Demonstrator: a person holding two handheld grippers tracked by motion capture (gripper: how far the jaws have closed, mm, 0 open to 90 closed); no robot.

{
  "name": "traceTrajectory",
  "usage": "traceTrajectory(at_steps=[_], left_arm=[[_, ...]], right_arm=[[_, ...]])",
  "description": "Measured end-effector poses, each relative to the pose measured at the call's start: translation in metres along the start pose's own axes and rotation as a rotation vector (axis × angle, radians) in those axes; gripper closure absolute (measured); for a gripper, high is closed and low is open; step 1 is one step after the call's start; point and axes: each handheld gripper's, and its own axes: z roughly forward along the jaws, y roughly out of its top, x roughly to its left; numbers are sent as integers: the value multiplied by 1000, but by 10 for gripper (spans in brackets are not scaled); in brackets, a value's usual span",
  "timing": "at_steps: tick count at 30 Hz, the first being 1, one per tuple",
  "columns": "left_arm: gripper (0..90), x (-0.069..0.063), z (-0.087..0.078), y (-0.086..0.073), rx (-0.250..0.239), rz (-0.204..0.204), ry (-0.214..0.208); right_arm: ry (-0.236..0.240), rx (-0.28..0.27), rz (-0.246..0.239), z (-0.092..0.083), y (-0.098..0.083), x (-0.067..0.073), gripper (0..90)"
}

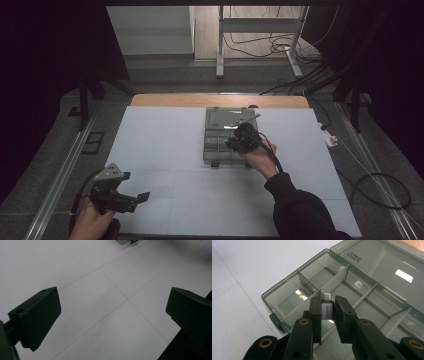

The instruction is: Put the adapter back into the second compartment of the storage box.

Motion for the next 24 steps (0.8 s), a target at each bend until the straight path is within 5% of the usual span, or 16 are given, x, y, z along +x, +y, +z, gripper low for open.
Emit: traceTrajectory(at_steps=[24], left_arm=[[3,1,0,0,-1,-4,-5]], right_arm=[[-38,-18,24,18,13,-15,752]])
